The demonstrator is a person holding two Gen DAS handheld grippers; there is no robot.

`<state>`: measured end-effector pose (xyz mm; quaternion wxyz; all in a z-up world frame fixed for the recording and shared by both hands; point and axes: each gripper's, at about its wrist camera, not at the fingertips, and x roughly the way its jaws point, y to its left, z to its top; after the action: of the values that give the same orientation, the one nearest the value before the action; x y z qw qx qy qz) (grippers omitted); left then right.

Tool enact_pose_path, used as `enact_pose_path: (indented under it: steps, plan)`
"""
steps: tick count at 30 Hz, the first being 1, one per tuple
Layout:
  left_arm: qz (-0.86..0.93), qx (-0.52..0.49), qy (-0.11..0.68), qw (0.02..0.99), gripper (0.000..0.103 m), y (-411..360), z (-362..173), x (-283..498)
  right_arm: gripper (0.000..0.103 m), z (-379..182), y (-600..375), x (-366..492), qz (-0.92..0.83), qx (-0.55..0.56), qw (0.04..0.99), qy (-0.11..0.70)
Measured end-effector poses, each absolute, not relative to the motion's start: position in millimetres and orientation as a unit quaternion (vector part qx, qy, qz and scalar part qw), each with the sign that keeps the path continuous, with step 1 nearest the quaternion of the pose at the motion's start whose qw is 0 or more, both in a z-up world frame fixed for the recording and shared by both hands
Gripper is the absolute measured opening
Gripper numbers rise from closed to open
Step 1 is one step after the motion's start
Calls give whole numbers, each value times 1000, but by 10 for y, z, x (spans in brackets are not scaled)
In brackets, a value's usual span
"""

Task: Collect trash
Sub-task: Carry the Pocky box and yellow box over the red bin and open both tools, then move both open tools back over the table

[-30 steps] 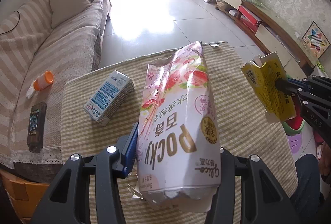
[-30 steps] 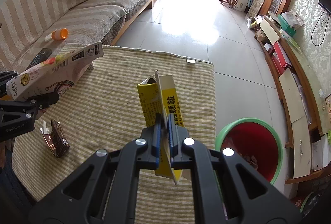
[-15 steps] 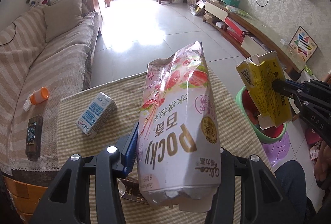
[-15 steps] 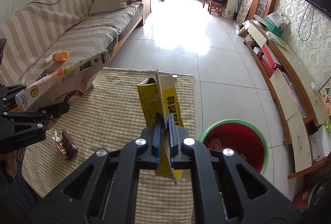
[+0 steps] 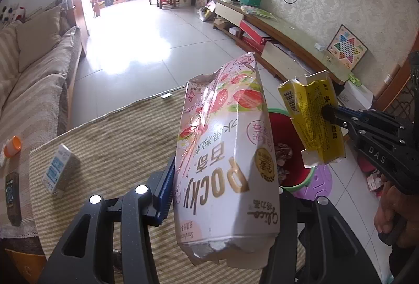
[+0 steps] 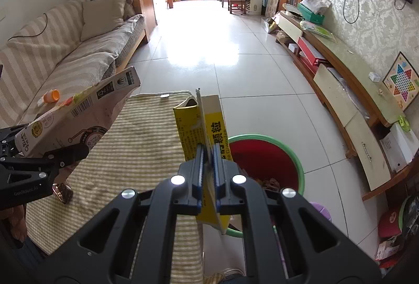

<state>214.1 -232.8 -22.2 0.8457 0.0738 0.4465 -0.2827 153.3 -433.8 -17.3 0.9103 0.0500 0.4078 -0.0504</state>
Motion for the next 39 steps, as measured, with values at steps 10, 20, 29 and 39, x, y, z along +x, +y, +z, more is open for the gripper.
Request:
enact_pose_path:
  steps: [10,20,29,39]
  plan:
    - [-341,77,459,817,44,-3101,-349,2149,7,-343,-5063,1338,-96,97,902,410]
    - [-372,93,475,792,44,-3792,-556,2156,7,-594,-5512,1285,-108,143,891,418]
    - [-371,106,486,784,46,-3970,-704,2189,7,-741,-5630,1367,-103,171,885,422]
    - [-357,94,487,792,95,-3906,-730,2263,61,-749,-5609,1433,-98,170,889,415]
